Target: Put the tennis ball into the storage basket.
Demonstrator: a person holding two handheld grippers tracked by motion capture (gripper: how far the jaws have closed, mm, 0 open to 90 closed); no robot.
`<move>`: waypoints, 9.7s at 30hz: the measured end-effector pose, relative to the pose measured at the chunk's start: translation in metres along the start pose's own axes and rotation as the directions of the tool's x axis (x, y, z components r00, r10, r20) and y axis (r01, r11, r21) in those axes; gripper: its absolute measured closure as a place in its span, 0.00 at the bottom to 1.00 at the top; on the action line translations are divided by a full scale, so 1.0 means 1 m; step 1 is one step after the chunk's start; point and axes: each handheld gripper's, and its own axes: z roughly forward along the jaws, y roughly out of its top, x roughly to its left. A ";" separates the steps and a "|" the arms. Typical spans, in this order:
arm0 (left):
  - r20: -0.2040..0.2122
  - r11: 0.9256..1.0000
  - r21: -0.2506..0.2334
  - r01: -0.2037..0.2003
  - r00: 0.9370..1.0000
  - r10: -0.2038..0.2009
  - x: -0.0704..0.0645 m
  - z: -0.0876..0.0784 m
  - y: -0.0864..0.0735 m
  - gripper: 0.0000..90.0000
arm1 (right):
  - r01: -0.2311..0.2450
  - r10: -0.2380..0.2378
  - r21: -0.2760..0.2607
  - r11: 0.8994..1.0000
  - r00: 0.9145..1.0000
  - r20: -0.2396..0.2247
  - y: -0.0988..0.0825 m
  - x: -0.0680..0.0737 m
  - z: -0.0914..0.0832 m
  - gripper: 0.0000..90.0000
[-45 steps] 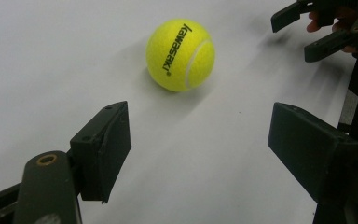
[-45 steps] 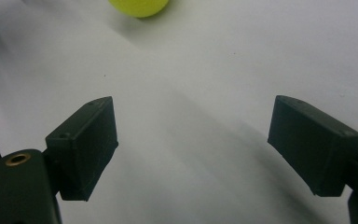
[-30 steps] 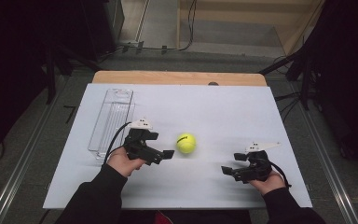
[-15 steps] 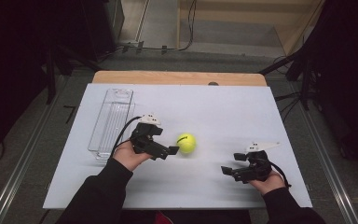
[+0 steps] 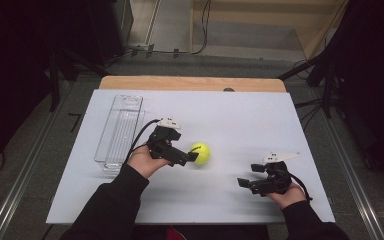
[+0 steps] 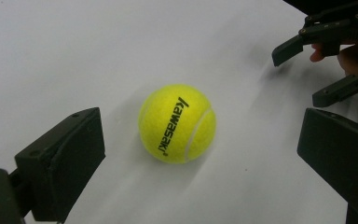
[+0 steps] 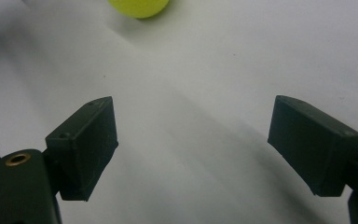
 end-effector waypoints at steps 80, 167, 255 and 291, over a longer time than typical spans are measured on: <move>0.017 0.999 0.004 -0.035 0.999 0.035 0.016 0.061 0.020 0.04 | -0.002 0.002 0.013 1.000 1.000 -0.001 0.000 -0.001 0.002 0.15; -0.015 0.997 0.067 -0.037 0.999 0.038 0.012 0.086 -0.018 0.30 | 0.019 -0.019 0.014 1.000 1.000 -0.010 0.003 0.001 0.003 0.15; -0.027 0.998 0.066 0.007 1.000 -0.005 0.015 0.009 0.026 0.30 | 0.027 -0.027 0.011 1.000 1.000 0.001 0.002 0.001 0.002 0.15; -0.128 0.996 0.036 0.087 0.988 -0.082 0.051 -0.021 0.021 0.30 | 0.035 -0.035 0.013 0.999 0.999 -0.006 0.002 0.003 0.003 0.15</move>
